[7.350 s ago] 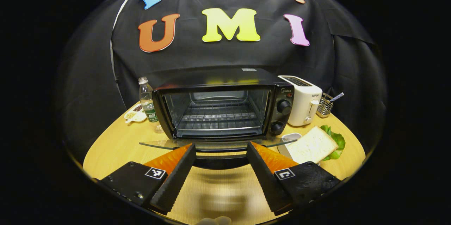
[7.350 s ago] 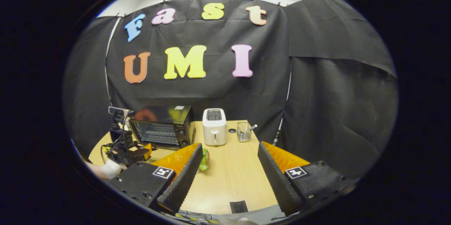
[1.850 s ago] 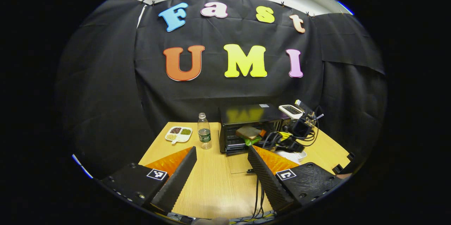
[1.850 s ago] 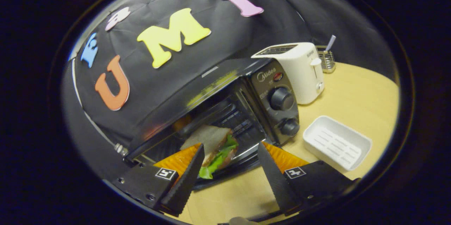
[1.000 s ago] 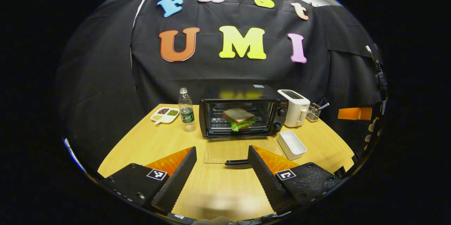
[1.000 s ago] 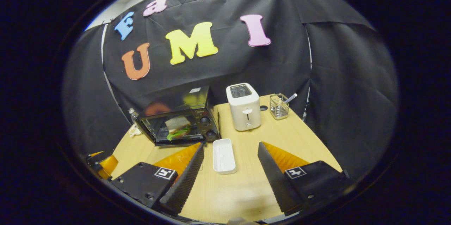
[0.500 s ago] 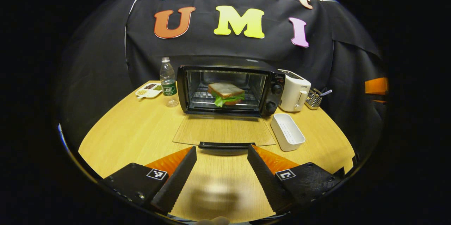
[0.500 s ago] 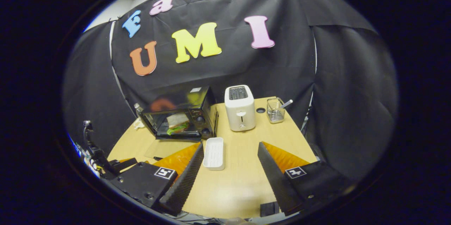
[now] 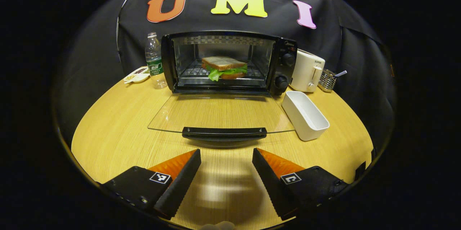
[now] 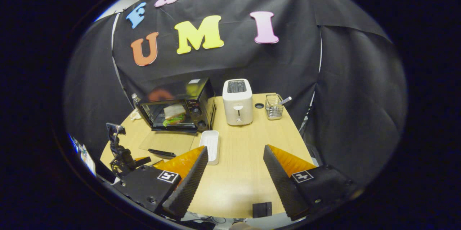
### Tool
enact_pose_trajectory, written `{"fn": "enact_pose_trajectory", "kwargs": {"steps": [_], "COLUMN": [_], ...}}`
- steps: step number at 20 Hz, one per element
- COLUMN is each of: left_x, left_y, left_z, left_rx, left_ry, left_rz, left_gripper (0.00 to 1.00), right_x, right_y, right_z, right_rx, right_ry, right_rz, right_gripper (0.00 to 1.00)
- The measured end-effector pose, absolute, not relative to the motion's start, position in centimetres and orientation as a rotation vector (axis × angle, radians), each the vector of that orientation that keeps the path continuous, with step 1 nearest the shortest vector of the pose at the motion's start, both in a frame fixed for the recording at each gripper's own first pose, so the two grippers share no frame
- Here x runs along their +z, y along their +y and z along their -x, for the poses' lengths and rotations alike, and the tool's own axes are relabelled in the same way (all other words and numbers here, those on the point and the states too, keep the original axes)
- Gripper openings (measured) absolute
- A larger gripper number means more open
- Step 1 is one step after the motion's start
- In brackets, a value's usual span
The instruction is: Open the electric oven with the left hand, put the food in, and close the electric oven.
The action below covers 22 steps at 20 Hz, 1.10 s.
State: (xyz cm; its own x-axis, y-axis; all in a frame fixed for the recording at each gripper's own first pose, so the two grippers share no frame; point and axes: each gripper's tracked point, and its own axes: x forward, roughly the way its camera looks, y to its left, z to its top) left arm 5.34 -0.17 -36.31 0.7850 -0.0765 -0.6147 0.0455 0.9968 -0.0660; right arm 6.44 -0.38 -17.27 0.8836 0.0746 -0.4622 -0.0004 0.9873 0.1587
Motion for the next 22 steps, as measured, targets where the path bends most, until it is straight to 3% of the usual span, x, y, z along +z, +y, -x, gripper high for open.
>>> {"fn": "enact_pose_trajectory", "kwargs": {"steps": [1, 2, 3, 5, 6, 7, 8, 9, 10, 13, 14, 15, 22], "left_x": [-37.1, -37.8, -38.3, -38.7, -38.8, -38.9, -38.7, -38.8, -38.7, -38.4, -38.0, -37.6, -33.2], "left_y": [0.0, 0.0, -0.1, 0.1, 0.1, 0.1, 0.1, 0.1, 0.1, -0.1, -0.1, 0.0, 0.1], "left_z": [-5.7, -5.9, -6.1, -6.9, -7.4, -7.5, -7.9, -7.8, -7.8, -7.8, -7.8, -7.9, -9.9], "left_rx": [-0.065, -0.066, -0.072, -0.073, -0.075, -0.075, -0.077, -0.077, -0.076, -0.076, -0.075, -0.076, -0.059], "left_ry": [0.68, 0.697, 0.709, 0.705, 0.703, 0.7, 0.689, 0.696, 0.69, 0.693, 0.691, 0.685, 0.624], "left_rz": [0.047, 0.046, 0.043, 0.029, 0.022, 0.016, 0.003, -0.001, 0.003, 0.027, 0.024, 0.018, 0.038], "left_gripper": [0.95, 0.95, 0.95, 0.95, 0.96, 0.96, 0.96, 0.95, 0.95, 0.95, 0.95, 0.95, 0.95], "right_x": [-17.4, -17.4, -17.5, -17.5, -17.5, -17.5, -17.5, -17.5, -17.6, -17.7, -17.8, -17.7, -18.5], "right_y": [-0.4, -0.3, -0.2, 0.0, 0.0, 0.2, 0.3, 0.4, 0.5, 0.8, 0.8, 0.9, 1.2], "right_z": [-6.4, -6.4, -6.4, -6.5, -6.6, -6.7, -6.8, -6.9, -7.0, -6.9, -7.0, -7.2, -7.7], "right_rx": [0.032, 0.024, 0.019, 0.011, 0.007, 0.004, 0.002, -0.004, -0.005, -0.003, -0.004, 0.0, 0.016], "right_ry": [0.493, 0.496, 0.5, 0.505, 0.505, 0.509, 0.507, 0.512, 0.512, 0.52, 0.52, 0.518, 0.527], "right_rz": [-0.16, -0.162, -0.163, -0.161, -0.163, -0.167, -0.169, -0.167, -0.168, -0.174, -0.175, -0.178, -0.227], "right_gripper": [0.99, 0.9, 0.99, 0.99, 0.9, 0.9, 0.99, 0.9, 0.99, 0.99, 0.91, 0.99, 0.99]}}
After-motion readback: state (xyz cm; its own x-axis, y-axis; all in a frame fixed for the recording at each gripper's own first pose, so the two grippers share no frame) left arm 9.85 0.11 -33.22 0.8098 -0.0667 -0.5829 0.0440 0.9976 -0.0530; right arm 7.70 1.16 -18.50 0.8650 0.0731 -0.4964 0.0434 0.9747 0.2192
